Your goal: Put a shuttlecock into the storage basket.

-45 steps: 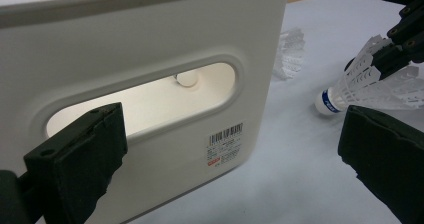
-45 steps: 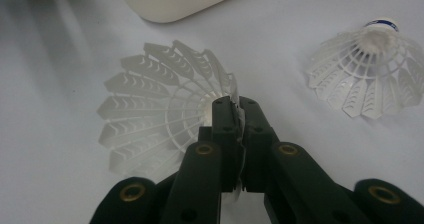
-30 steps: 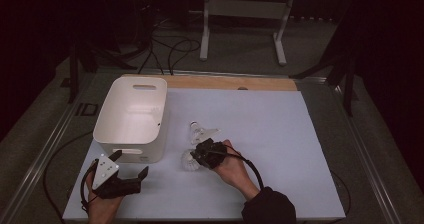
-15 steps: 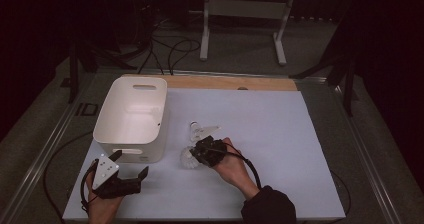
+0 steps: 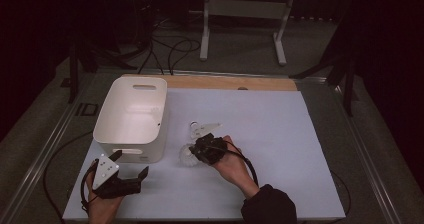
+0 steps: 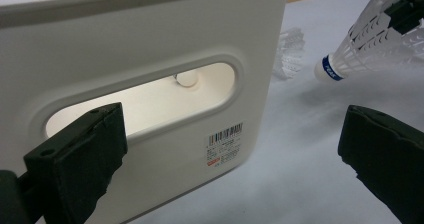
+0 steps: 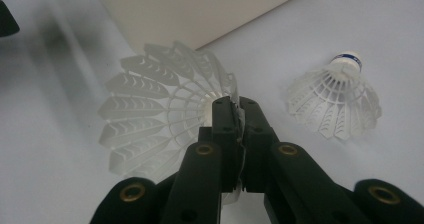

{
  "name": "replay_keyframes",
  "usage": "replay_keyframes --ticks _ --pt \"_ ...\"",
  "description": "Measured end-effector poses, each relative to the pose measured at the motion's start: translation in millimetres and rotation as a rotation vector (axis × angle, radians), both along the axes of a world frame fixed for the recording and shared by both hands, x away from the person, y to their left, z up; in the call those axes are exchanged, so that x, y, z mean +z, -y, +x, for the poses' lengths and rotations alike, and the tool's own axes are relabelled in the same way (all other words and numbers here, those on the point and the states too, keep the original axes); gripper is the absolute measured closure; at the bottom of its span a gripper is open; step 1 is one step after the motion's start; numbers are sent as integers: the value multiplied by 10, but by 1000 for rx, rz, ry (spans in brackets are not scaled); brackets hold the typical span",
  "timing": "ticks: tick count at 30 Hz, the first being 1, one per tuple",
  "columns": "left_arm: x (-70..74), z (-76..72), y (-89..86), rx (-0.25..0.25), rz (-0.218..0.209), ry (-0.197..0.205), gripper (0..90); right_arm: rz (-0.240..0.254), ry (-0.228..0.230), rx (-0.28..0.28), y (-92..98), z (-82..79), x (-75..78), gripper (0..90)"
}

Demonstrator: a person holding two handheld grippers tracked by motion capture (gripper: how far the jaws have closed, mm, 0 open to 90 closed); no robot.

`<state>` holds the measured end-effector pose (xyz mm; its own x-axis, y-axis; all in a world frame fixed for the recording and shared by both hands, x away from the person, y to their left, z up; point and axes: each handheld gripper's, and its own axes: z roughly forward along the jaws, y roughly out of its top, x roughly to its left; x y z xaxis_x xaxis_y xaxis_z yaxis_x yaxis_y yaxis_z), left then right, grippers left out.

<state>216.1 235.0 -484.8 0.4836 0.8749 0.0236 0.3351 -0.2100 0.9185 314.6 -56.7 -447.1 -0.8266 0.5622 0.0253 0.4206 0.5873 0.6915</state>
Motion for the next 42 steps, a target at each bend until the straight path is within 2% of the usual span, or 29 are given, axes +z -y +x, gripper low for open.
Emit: replay_keyframes --ticks 42 --pt "1 -1 -2 0 -1 1 0 75 26 -52 59 73 300 872"
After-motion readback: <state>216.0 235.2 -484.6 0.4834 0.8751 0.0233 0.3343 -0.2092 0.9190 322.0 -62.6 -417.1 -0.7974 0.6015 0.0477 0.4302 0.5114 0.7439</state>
